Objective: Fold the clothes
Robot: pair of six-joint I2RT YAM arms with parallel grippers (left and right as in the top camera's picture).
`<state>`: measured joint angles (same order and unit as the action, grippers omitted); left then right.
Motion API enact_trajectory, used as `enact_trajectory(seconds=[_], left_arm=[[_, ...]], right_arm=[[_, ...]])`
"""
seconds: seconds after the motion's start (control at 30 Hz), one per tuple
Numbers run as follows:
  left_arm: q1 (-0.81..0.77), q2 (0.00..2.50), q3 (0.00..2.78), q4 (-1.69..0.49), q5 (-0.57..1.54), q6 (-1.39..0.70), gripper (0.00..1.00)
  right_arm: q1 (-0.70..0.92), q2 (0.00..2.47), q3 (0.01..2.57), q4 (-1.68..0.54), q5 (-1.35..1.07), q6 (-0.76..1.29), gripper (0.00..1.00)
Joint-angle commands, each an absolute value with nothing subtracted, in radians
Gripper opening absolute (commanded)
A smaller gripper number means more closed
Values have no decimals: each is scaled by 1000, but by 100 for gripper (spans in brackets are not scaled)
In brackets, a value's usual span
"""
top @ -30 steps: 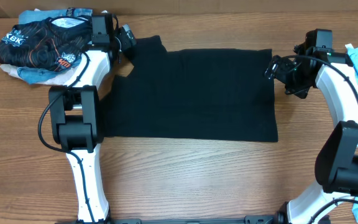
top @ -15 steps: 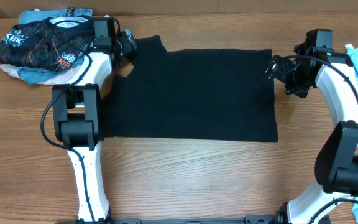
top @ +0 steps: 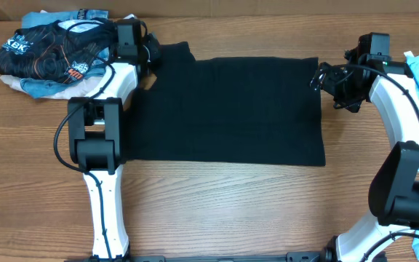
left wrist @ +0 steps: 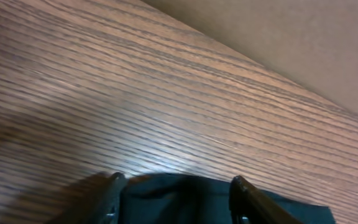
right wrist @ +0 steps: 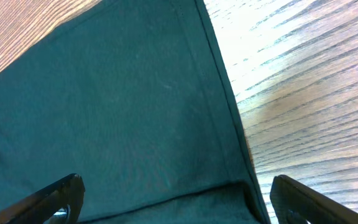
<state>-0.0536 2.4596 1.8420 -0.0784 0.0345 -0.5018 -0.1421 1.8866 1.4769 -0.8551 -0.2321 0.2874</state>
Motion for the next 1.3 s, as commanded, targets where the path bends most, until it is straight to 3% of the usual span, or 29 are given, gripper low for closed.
enact_trajectory(seconds=[0.0, 0.1, 0.33, 0.7, 1.27], left_arm=[[-66, 2480, 1856, -82, -9, -501, 54], [-66, 2480, 1856, -85, -11, -501, 49], [-66, 2480, 1856, -78, -11, -502, 4], [-66, 2435, 1858, -54, 109, -502, 4], [-69, 2179, 1860, -240, 132, -445, 4]], right_arm=[[-138, 1859, 1470, -852, -237, 287, 100], [-138, 1859, 1470, -853, -238, 287, 100], [-138, 1859, 1470, -818, -237, 287, 99], [-138, 1861, 1465, -590, -257, 287, 100], [-138, 1903, 1465, -551, -256, 288, 100]])
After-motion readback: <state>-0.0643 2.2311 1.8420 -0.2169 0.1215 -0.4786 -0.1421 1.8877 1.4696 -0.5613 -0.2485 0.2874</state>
